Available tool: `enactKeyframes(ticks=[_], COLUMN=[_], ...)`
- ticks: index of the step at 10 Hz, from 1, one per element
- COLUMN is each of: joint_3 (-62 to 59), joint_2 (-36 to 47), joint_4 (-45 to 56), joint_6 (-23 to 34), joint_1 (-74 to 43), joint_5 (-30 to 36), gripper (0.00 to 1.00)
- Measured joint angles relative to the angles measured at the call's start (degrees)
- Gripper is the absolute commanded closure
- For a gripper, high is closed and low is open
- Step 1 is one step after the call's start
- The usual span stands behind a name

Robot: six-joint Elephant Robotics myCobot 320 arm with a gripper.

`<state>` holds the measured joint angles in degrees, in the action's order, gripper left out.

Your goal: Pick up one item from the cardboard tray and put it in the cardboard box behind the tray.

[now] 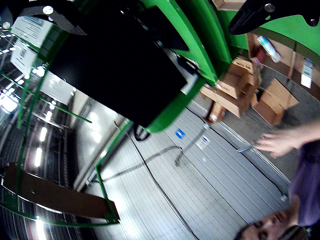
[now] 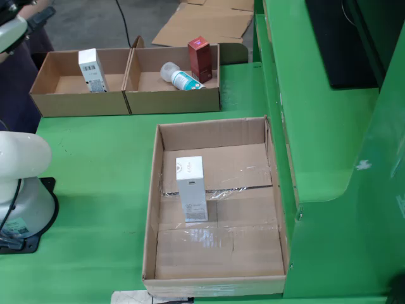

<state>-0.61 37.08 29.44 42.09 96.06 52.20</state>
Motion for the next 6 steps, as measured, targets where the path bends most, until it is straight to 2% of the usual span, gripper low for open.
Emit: enactKeyframes(ticks=[1, 2, 3, 5, 6], joint_3=[0.0, 0.0, 0.0, -0.18, -0.26], joint_2=[0.18, 0.18, 0.18, 0.18, 0.27], joint_4=[0.17, -9.76, -23.29, -49.56, -58.97], joint_6=[7.91, 17.67, 21.19, 28.39, 27.25], joint_1=[-1.58, -1.76, -1.76, -1.76, -1.76], joint_5=[-13.45, -8.87, 1.23, 1.23, 1.23], gripper=[0.0, 0.0, 0.0, 0.0, 0.0])
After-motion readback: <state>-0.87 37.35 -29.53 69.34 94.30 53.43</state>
